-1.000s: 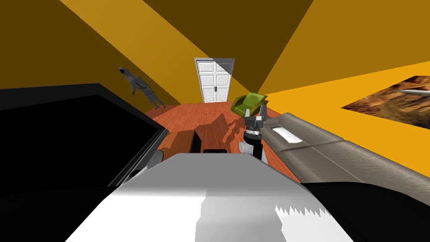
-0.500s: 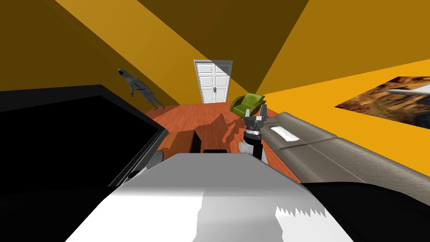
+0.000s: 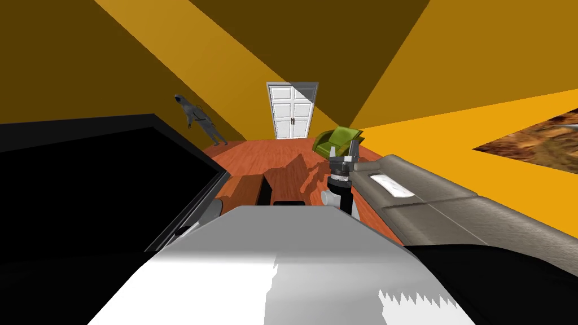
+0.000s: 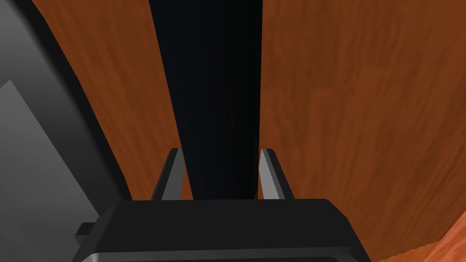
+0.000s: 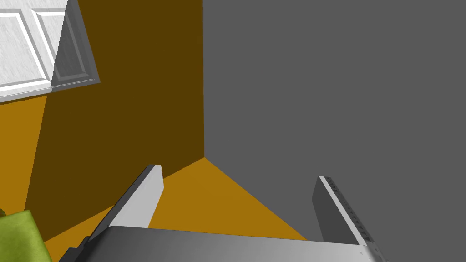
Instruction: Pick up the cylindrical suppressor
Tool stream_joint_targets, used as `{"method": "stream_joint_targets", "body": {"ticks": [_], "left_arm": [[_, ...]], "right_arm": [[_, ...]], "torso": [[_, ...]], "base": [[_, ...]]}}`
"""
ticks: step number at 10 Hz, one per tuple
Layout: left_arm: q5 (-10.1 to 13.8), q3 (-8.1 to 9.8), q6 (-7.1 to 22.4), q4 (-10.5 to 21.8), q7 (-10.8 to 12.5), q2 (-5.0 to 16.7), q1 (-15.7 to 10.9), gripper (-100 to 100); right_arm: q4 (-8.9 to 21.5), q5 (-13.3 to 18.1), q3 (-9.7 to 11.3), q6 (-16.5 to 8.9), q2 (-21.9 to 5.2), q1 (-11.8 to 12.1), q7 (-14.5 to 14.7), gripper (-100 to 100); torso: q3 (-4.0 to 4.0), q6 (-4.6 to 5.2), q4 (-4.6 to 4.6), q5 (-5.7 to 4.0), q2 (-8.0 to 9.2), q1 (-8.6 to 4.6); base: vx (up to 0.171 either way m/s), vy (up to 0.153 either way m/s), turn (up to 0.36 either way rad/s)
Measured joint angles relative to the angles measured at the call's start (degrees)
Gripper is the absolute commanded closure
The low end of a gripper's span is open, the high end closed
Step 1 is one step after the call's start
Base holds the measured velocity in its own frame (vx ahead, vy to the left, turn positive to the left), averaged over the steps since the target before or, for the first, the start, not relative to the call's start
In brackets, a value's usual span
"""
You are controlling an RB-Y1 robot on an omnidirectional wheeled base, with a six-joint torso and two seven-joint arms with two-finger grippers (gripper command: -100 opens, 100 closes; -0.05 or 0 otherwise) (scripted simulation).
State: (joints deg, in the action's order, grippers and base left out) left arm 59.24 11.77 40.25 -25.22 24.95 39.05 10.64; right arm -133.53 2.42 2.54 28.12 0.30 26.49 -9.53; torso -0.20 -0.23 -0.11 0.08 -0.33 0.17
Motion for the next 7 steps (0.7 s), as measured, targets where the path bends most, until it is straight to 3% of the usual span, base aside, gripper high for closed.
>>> {"method": "stream_joint_targets", "body": {"ticks": [1, 2, 3, 4, 5, 6, 7], "left_arm": [[0.59, -0.52, -0.35, 2.78, -2.46, 0.27, -2.34, 100], [0.36, -1.06, -0.18, 2.47, -2.98, 0.42, -2.66, 100], [1.41, -1.28, -0.42, 6.11, -5.95, 0.87, -5.24, 100], [0.60, -2.14, 0.00, 4.40, -5.34, 0.85, -4.43, 100], [-0.05, -2.65, 0.46, 2.43, -3.78, 0.75, -3.85, 100], [0.44, -3.15, 0.05, 4.87, -5.70, 0.80, -6.46, 100], [0.51, -3.49, 0.07, 5.12, -6.88, 1.05, -6.86, 100]], "right_arm": [[0.00, 0.00, 0.00, 0.00, 0.00, 0.01, 0.00, 0], [0.00, 0.00, 0.00, 0.00, 0.00, -0.01, 0.00, 0], [0.00, 0.00, 0.00, 0.00, 0.00, -0.01, 0.00, 0], [0.00, 0.00, 0.00, 0.00, 0.00, -0.01, 0.00, 0], [0.00, 0.00, 0.00, 0.00, 0.00, -0.01, 0.00, 0], [0.00, 0.00, 0.00, 0.00, 0.00, 0.00, 0.00, 0], [0.00, 0.00, 0.00, 0.00, 0.00, -0.01, 0.00, 0]], "torso": [[-0.03, -0.02, -0.01, 0.04, -0.06, -0.02], [-0.01, 0.06, 0.00, 0.04, -0.01, 0.01], [-0.02, 0.18, 0.03, 0.05, -0.06, 0.03], [0.00, 0.14, 0.00, 0.05, 0.00, 0.05], [0.06, 0.16, 0.04, 0.05, 0.11, 0.06], [0.03, 0.03, -0.01, 0.03, 0.06, 0.05], [0.03, 0.08, 0.00, -0.01, 0.07, -0.01]], "base": [[0.074, -0.012, 0.175], [0.075, -0.009, 0.457], [0.067, -0.006, -0.028], [0.028, 0.001, 0.000], [0.054, -0.002, 0.322], [0.062, -0.019, 0.175], [0.028, -0.013, 0.006]]}}
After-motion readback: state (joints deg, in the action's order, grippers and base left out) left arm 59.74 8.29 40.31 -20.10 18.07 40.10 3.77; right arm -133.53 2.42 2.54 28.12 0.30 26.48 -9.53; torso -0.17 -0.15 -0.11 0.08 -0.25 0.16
